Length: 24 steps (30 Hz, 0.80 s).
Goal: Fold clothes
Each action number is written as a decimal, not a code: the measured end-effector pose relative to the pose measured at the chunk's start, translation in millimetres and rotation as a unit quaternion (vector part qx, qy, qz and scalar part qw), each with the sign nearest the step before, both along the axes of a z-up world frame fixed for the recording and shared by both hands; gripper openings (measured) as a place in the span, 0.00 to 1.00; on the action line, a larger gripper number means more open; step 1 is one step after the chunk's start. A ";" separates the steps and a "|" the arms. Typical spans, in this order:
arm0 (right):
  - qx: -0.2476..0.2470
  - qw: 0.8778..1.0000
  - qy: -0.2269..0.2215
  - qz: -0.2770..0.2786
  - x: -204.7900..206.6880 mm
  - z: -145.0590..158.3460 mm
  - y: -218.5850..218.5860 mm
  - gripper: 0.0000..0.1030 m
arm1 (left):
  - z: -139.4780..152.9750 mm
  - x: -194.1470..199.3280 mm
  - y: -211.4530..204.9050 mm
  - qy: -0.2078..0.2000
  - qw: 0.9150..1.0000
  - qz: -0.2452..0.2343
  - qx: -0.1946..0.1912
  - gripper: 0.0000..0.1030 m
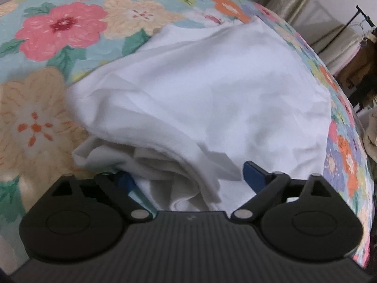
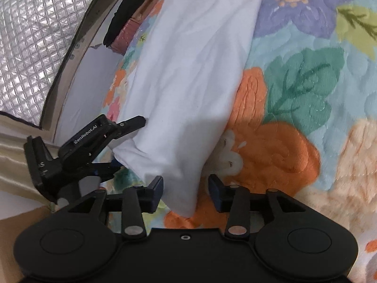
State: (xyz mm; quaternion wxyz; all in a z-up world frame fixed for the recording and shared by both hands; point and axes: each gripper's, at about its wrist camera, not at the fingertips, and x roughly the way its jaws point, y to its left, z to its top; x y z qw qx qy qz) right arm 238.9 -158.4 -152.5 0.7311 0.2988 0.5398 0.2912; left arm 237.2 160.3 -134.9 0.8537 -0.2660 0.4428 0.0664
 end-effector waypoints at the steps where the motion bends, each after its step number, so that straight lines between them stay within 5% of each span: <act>1: 0.006 1.000 0.006 0.000 1.7 -0.6 0.5 0.53 | -0.2 2.2 -0.3 0.004 1.000 -0.004 -0.002 0.99; 11: 0.043 0.998 0.036 -0.016 17.4 -15.3 16.9 0.58 | -6.3 4.6 1.0 -0.002 0.999 -0.030 -0.010 1.00; 17: 0.067 0.996 0.047 -0.043 19.9 -24.8 18.9 0.58 | -9.2 4.5 14.1 -0.015 0.998 -0.010 -0.056 1.00; 20: 0.063 0.996 0.039 -0.039 19.7 -25.6 20.9 0.58 | -6.9 -0.9 20.2 -0.020 0.998 0.017 -0.052 0.72; 21: 0.060 0.997 0.036 -0.035 20.4 -25.4 23.2 0.58 | -5.3 -2.8 21.5 -0.020 0.998 0.028 -0.043 0.54; 24: 0.048 0.998 0.029 -0.024 24.9 -23.5 30.3 0.58 | -7.8 -6.7 27.9 -0.024 0.998 0.044 -0.047 0.45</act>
